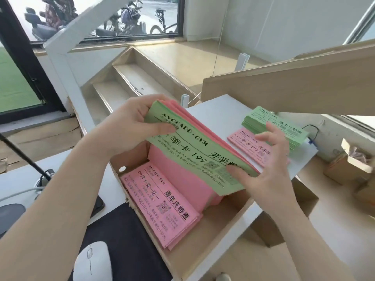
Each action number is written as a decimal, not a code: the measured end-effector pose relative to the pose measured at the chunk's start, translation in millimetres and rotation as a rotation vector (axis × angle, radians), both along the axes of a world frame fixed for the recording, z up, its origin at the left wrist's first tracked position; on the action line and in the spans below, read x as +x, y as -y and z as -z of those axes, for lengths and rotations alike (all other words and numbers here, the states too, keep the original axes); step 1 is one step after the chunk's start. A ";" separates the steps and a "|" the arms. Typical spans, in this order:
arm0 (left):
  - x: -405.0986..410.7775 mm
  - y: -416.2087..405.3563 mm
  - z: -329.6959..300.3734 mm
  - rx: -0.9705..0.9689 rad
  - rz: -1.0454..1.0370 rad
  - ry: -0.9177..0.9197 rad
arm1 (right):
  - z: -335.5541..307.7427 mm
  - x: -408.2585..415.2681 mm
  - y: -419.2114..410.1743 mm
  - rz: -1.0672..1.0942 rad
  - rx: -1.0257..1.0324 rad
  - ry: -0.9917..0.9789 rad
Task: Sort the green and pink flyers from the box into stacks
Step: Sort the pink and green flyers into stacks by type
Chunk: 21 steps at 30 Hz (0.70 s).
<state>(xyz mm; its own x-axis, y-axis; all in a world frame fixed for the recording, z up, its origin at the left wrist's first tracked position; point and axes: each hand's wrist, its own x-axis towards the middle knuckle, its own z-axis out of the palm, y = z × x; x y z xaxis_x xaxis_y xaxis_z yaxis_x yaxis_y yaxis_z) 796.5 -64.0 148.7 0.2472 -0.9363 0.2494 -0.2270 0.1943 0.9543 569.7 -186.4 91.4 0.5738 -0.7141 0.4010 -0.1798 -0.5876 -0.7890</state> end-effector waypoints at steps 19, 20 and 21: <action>-71.1 236.2 89.9 0.348 0.067 -0.173 | 94.1 -101.6 170.8 0.045 0.528 0.282; -67.4 241.6 91.2 0.395 0.072 -0.184 | 97.7 -102.0 175.8 0.032 0.512 0.236; -63.5 246.3 94.6 0.453 0.085 -0.191 | 102.2 -101.9 179.4 0.023 0.503 0.183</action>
